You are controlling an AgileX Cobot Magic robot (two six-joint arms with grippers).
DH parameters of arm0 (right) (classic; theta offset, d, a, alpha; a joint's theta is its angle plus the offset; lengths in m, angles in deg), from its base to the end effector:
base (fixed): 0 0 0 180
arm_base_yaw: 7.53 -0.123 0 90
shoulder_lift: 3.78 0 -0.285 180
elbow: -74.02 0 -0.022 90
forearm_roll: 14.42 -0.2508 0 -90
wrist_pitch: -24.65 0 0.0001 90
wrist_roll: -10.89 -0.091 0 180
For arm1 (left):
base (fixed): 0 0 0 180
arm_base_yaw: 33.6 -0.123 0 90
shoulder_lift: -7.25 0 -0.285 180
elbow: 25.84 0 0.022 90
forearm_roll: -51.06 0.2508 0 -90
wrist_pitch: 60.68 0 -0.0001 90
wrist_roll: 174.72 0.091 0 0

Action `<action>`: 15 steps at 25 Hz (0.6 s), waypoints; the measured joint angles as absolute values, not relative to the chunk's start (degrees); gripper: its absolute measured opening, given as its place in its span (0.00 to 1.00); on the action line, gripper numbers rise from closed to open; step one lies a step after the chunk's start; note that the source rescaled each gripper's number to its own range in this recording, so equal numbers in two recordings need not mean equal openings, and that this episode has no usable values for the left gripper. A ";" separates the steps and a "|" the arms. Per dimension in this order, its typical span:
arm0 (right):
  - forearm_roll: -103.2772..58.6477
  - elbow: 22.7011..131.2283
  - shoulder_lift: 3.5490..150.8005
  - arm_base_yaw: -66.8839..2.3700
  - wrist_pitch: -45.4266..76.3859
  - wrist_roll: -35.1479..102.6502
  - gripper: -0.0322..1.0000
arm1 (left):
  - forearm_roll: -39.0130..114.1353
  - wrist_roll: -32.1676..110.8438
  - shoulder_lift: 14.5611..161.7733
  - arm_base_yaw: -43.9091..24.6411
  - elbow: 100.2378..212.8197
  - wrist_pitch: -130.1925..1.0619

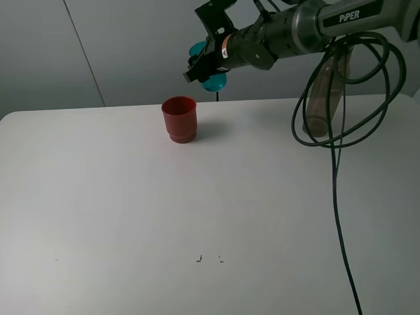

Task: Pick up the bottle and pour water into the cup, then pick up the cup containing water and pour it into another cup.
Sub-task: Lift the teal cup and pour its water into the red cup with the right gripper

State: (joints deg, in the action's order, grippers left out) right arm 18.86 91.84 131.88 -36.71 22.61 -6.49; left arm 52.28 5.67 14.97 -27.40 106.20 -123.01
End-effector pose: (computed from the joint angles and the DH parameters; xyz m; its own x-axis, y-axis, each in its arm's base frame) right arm 0.4505 0.2495 0.1796 -0.2848 -0.4724 -0.8341 -0.5724 0.7818 -0.2474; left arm -0.0072 0.0025 0.2781 -0.4652 0.0673 -0.8826 0.0992 0.9948 0.0236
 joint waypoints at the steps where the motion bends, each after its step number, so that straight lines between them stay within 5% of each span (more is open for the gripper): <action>1: 19.24 91.84 131.88 -36.71 22.61 -5.32 0.14 | 52.28 5.67 14.97 -27.40 106.20 -123.01; 15: 29.57 91.84 131.91 -36.91 22.61 -0.43 0.14 | 52.28 5.67 14.97 -27.40 106.20 -123.01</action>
State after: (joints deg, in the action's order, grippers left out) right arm 29.57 91.84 131.91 -36.91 22.61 -0.43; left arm 52.28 5.67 14.97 -27.40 106.20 -123.01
